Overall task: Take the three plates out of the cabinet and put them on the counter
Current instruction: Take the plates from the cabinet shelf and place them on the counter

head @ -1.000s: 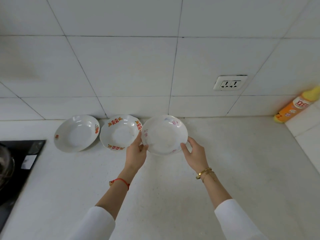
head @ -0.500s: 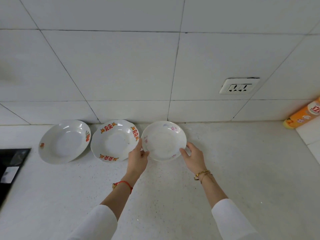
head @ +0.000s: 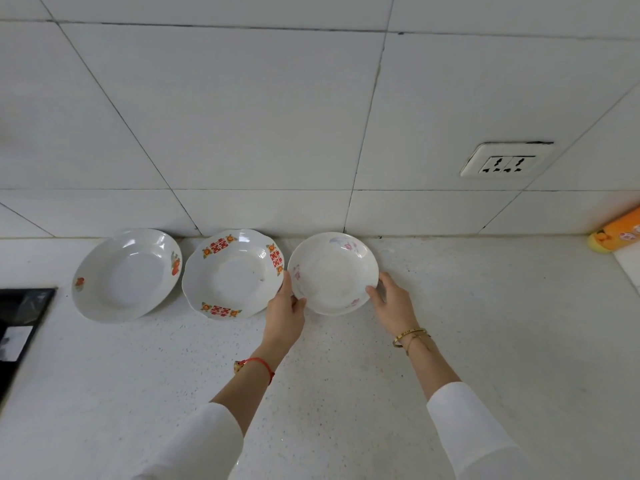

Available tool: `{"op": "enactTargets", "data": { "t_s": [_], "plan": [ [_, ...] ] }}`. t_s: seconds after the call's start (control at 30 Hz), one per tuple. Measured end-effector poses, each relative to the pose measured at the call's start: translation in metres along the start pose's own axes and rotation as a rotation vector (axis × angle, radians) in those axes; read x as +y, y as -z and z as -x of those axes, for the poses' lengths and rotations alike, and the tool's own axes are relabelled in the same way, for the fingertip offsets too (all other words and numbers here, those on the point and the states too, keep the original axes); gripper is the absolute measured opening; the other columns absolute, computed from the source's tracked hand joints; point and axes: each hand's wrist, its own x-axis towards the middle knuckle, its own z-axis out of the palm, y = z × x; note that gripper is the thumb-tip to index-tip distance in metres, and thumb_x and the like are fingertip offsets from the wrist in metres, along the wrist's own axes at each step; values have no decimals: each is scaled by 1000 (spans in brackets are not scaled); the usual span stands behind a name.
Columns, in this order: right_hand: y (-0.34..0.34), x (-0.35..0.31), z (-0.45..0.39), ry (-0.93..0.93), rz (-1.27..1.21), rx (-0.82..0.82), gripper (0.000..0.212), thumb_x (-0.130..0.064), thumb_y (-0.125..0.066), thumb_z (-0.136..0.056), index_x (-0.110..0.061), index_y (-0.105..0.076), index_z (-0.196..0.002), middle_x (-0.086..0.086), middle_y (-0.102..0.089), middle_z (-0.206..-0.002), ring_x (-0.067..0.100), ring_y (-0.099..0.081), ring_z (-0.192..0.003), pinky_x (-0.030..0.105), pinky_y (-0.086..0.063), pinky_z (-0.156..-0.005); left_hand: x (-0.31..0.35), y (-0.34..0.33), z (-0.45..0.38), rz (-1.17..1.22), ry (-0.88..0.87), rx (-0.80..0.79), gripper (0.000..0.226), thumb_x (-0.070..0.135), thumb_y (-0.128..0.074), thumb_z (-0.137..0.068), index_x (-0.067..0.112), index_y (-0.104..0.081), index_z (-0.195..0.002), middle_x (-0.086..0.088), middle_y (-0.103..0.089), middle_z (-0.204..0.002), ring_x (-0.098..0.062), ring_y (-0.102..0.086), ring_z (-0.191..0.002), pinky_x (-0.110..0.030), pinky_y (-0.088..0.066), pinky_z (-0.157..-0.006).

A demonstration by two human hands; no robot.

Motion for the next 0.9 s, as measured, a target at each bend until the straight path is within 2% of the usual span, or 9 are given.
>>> {"op": "enactTargets", "data": {
  "t_s": [0.17,0.27,0.33,0.43,0.53,0.67,0.9],
  "plan": [
    [-1,0,-2,11,48,-9,33,-22,-54,-96,-10,-52,-126,13,-60,-123,27,-58,-113,32,-48,-91,-4,-2,-1,-3,2,4,74,3,-53,-94,25,-14,-153,-5,-54,-136,-23,-54,-122,-47,-36,-108],
    [-2,-1,-3,-8,63,-25,37,-24,-53,-96,-9,-50,-129,14,-56,-130,29,-54,-119,43,-49,-98,-5,-2,-3,-27,15,-8,75,3,-50,-95,25,-9,-155,-6,-53,-137,-25,-52,-125,-49,-35,-110],
    [-3,-2,-4,-17,73,-21,37,-25,-53,-96,-9,-50,-129,14,-54,-131,30,-53,-121,46,-49,-98,-4,-2,-5,-41,32,-14,76,3,-49,-96,26,-7,-155,-7,-46,-146,-28,-46,-133,-52,-33,-112],
    [-4,-4,-2,-31,99,18,38,-28,-54,-95,-8,-50,-128,13,-53,-128,29,-53,-119,44,-51,-94,-2,-5,-4,-71,47,-18,78,2,-48,-96,25,-4,-155,-8,-34,-154,-30,-34,-142,-55,-32,-113],
    [-6,-6,-1,-45,120,30,40,-28,-53,-95,-8,-49,-129,14,-53,-129,29,-51,-121,46,-50,-94,-1,-8,-4,-110,64,-5,78,2,-49,-95,21,-2,-155,-7,-30,-156,-30,-34,-142,-53,-34,-112],
    [-7,-9,-1,-47,132,28,33,-25,-52,-96,-7,-51,-124,12,-56,-120,28,-56,-110,44,-53,-87,-1,-6,-8,-115,75,-1,78,1,-51,-95,20,-6,-155,-9,-34,-154,-31,-34,-141,-54,-33,-112],
    [-11,-13,1,-88,136,53,35,-23,-50,-97,-6,-48,-128,15,-54,-123,28,-56,-108,36,-50,-84,-1,-5,-7,-91,86,-11,82,1,-54,-93,24,-5,-155,-10,-39,-151,-31,-39,-139,-55,-34,-111]
  ]
}}
